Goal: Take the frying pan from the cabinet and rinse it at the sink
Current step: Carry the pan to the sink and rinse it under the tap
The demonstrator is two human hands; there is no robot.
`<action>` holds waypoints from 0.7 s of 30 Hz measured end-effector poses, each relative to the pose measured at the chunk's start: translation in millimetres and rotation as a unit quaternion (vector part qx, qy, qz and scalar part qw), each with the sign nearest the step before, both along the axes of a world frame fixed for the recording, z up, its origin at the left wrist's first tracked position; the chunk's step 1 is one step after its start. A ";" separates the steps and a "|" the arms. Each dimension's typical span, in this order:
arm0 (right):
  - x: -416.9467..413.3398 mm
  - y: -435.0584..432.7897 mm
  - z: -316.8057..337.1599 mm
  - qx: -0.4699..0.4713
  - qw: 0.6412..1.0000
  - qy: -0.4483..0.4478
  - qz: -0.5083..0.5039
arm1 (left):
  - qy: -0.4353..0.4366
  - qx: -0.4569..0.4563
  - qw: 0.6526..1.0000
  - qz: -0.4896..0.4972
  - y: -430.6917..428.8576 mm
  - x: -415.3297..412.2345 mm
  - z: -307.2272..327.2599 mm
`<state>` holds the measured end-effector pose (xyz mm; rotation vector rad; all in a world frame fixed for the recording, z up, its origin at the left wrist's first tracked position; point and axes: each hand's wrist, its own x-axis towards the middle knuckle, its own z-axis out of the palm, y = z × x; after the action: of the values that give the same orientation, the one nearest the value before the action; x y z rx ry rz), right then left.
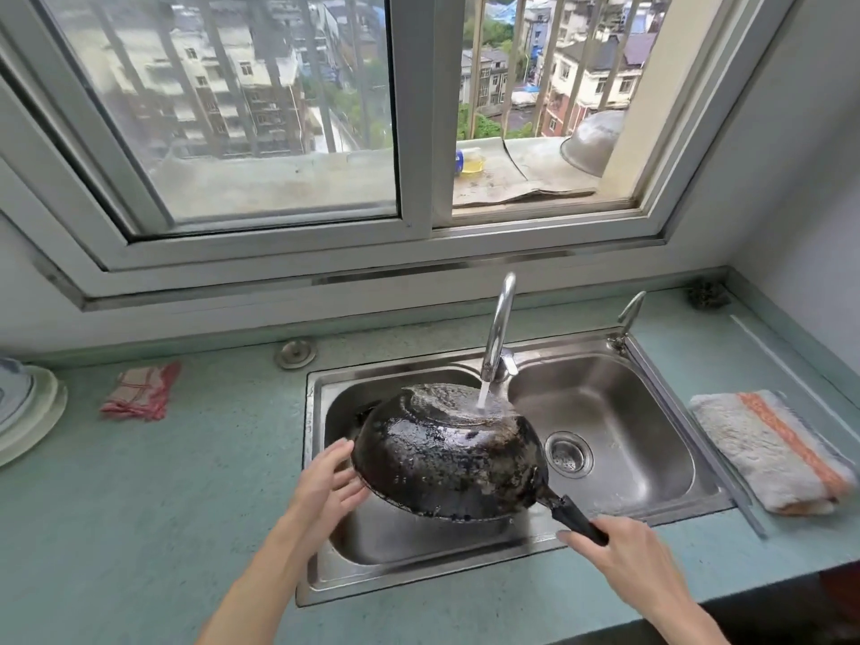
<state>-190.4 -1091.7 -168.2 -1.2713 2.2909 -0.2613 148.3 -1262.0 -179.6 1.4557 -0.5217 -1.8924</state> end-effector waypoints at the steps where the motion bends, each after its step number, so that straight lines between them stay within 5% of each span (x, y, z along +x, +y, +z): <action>1: 1.0 -5.6 -2.7 0.002 1.000 -0.004 0.007 | 0.003 -0.002 1.000 0.013 -0.4 3.3 4.0; 21: 24.2 -40.2 -41.5 0.069 0.976 -0.174 0.114 | 0.101 -0.115 0.972 0.177 -20.8 -27.7 89.3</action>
<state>-166.2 -1131.9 -209.8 -1.2892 1.8195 -0.2198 120.6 -1282.7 -90.4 1.1073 -0.3446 -1.6140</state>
